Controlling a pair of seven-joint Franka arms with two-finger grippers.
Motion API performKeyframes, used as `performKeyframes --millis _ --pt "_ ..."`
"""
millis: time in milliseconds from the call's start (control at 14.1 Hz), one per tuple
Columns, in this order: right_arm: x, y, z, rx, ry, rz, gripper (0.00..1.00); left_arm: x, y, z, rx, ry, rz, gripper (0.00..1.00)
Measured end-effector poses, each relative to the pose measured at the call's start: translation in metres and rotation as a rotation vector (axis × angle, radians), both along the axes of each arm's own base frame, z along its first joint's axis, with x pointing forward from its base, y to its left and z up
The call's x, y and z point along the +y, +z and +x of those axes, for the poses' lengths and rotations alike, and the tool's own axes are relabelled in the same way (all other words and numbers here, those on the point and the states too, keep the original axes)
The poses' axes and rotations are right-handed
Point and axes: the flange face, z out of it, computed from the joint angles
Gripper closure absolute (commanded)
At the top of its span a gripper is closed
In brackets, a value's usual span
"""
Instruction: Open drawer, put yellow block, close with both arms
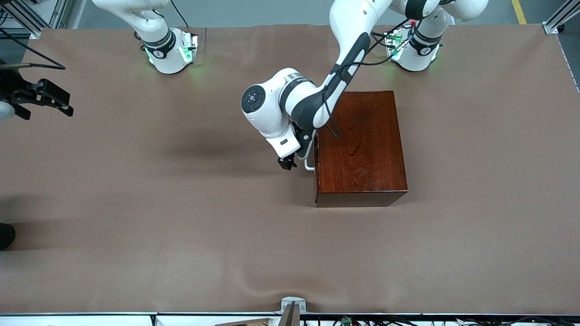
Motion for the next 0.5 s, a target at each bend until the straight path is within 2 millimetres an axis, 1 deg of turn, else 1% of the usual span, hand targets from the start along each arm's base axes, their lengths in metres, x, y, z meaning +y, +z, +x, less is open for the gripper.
performKeyframes --millis 354,496 --pt "-0.0045 -0.0006 -0.0002 0.003 -0.009 0.004 0.00 0.0032 0.0002 0.0029 0.001 0.013 0.002 0.00" --pt "-0.0046 -0.0007 -0.0002 0.003 -0.010 0.007 0.00 0.0033 0.0045 0.0038 -0.003 0.014 -0.003 0.00"
